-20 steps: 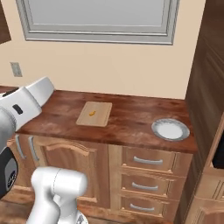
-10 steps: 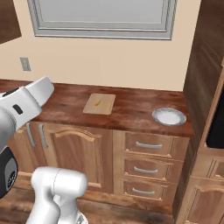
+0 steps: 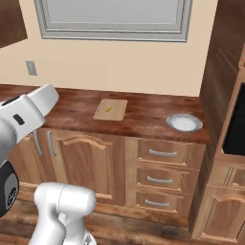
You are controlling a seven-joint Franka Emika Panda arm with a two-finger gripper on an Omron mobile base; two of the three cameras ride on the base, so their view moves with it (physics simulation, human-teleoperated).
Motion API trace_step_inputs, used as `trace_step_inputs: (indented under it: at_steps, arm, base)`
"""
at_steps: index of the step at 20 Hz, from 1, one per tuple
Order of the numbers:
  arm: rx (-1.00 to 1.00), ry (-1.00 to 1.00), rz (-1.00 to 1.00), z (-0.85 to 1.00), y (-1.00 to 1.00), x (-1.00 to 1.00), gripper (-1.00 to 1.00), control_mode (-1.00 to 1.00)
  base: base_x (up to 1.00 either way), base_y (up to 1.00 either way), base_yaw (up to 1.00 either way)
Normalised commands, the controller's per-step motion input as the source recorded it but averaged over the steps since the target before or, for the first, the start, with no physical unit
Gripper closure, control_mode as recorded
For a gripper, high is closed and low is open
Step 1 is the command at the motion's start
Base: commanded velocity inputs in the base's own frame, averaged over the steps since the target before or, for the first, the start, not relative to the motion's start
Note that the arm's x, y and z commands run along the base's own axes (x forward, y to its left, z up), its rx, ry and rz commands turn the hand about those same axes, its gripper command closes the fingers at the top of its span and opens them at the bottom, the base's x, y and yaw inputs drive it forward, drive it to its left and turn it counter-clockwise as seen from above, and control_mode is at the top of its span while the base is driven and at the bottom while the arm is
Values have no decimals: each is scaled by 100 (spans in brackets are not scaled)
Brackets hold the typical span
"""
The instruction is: Pick the shrimp from the plate and place it on the cutting board. Then pick the condiment bottle from the cabinet and place it next to the cutting board.
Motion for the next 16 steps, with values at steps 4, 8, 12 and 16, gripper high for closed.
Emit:
trace_step_inputs:
  at_steps: [4, 8, 12, 16]
  arm:
    - [0, 0, 0, 0, 0, 0, -100, 100]
    - [0, 0, 0, 0, 0, 0, -100, 100]
    - [0, 0, 0, 0, 0, 0, -100, 100]
    - [0, 0, 0, 0, 0, 0, -100, 100]
  base:
    - [0, -31, 0]
    - [0, -40, 0]
    - [0, -43, 2]
    - [0, -44, 2]
